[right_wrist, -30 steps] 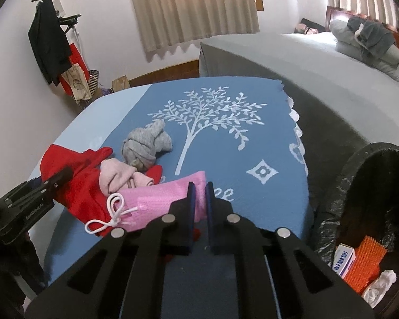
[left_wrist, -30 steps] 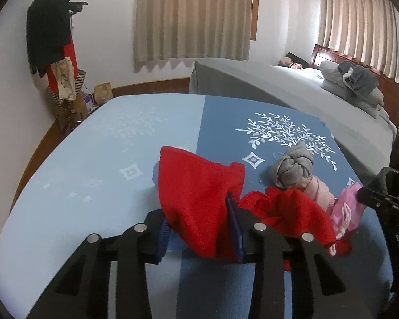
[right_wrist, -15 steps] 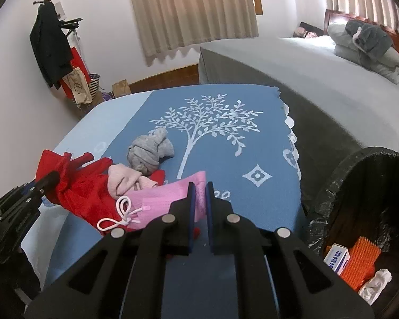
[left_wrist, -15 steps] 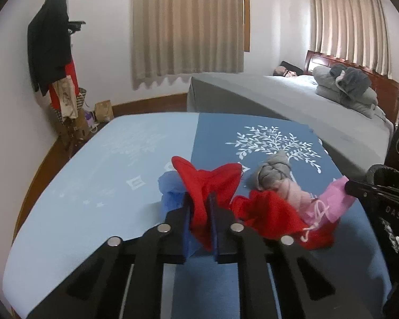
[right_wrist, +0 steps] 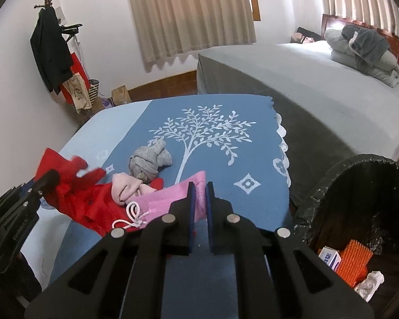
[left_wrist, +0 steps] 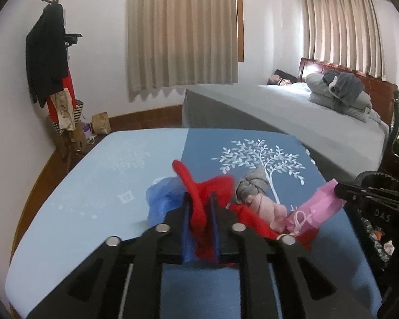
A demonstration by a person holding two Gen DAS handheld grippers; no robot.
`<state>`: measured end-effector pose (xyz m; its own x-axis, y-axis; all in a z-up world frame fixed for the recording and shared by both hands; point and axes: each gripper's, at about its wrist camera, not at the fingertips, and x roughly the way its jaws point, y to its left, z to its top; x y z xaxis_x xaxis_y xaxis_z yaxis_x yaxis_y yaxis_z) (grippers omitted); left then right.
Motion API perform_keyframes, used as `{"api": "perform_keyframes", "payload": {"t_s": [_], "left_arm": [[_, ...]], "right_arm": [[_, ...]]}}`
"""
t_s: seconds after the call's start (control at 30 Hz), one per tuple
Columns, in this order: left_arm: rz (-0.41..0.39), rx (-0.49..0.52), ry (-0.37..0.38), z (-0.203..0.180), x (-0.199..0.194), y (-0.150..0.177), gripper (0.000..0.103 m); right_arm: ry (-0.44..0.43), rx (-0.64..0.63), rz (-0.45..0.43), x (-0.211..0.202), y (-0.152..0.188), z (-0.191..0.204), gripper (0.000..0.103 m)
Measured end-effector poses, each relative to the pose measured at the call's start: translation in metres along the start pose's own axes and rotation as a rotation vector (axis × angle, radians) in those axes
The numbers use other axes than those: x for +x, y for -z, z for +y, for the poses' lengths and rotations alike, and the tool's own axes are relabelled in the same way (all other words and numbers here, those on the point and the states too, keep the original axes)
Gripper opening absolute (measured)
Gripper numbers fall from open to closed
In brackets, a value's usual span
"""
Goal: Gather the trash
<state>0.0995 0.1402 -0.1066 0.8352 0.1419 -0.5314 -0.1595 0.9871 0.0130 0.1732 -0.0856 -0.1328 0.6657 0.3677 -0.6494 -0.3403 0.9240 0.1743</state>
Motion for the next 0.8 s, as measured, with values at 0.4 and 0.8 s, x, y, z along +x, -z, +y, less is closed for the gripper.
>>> {"api": "perform_keyframes", "payload": {"t_s": [0.4,0.8], "left_arm": [[0.016,-0.028,-0.046,0.006,-0.008,0.013,0.038],[-0.012,-0.045,-0.069,0.016,-0.024,0.011,0.049]], "right_arm": [[-0.009,-0.005,0.011,-0.001,0.004,0.003,0.007],[-0.019,-0.018,0.004,-0.01,0.004,0.006,0.007]]}}
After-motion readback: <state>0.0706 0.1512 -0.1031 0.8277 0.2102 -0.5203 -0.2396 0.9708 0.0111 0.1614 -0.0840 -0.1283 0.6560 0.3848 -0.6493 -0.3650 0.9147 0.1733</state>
